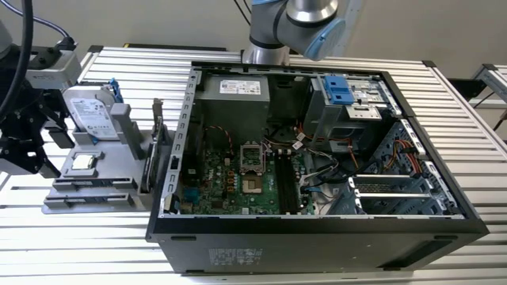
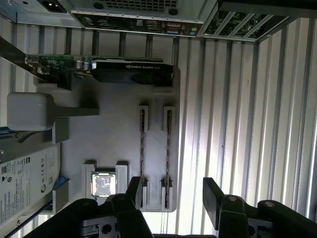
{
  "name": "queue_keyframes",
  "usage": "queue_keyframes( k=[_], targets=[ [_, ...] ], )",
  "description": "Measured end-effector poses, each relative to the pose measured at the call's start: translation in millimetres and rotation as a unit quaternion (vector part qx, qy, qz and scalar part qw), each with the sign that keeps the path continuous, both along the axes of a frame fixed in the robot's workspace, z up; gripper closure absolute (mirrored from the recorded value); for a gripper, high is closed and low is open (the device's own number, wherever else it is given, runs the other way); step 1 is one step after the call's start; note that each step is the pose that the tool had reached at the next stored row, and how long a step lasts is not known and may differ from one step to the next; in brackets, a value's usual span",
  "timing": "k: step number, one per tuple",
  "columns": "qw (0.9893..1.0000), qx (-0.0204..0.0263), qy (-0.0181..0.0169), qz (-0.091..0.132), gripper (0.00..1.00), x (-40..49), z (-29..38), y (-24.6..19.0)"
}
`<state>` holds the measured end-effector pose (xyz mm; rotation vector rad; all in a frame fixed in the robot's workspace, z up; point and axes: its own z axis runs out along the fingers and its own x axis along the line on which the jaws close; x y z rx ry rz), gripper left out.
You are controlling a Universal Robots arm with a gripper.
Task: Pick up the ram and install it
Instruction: 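Pick up the ram and move it above insertion slot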
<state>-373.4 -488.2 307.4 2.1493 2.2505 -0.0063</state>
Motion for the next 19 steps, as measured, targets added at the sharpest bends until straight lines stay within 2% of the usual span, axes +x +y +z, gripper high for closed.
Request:
queue_keyframes(
  k=[5, 19],
  targets=[
    [1.0000, 0.0000, -0.0001, 0.000, 0.00, 0.0, -0.9, 0.0],
    [1.0000, -0.0003, 0.0000, 0.000, 0.00, 0.0, -9.8, 0.0]
  ],
)
